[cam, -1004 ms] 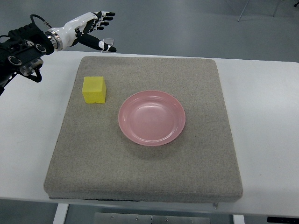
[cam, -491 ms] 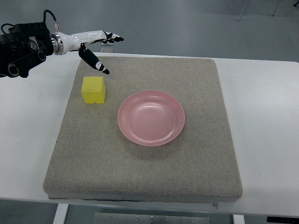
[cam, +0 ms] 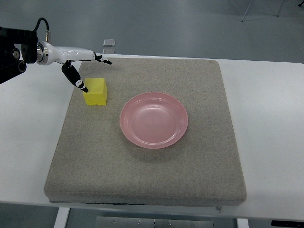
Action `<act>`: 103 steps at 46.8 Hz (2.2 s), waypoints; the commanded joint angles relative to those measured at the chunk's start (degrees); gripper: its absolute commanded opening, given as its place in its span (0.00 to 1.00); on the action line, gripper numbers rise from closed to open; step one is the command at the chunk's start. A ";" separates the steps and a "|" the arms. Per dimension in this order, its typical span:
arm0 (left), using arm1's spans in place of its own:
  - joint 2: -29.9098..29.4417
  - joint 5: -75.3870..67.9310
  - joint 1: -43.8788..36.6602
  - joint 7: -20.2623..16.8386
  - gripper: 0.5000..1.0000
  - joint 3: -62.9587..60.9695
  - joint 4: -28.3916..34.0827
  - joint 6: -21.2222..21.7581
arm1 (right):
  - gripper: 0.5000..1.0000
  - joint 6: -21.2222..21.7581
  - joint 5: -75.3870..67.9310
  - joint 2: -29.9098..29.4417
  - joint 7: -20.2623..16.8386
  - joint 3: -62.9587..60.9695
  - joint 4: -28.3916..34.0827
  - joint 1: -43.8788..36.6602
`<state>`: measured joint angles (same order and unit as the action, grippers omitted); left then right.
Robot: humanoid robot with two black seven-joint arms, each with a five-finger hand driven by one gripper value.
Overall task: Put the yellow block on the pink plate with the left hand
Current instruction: 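Close the left hand fingers around the yellow cube, then carry the yellow cube with the left hand over the pink plate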
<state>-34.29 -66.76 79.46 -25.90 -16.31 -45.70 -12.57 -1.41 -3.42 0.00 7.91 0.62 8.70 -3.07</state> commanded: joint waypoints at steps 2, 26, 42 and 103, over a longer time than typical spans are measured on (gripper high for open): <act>0.10 0.14 0.00 -0.03 0.98 0.13 0.00 -0.08 | 0.85 0.00 0.00 0.00 0.00 0.00 0.00 0.00; -1.05 2.42 -1.76 0.32 0.98 0.84 -1.06 -3.33 | 0.85 0.00 0.00 0.00 0.00 0.00 0.00 0.00; -0.08 2.86 -2.38 0.41 0.98 0.92 -0.88 -2.19 | 0.85 0.00 0.00 0.00 0.00 0.00 0.00 0.00; 2.12 2.34 -3.43 0.15 0.00 2.42 0.79 0.45 | 0.85 0.00 0.00 0.00 0.00 0.00 0.00 0.00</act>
<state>-32.15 -64.26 75.74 -25.75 -14.25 -44.82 -12.15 -1.41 -3.42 0.00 7.91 0.61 8.70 -3.08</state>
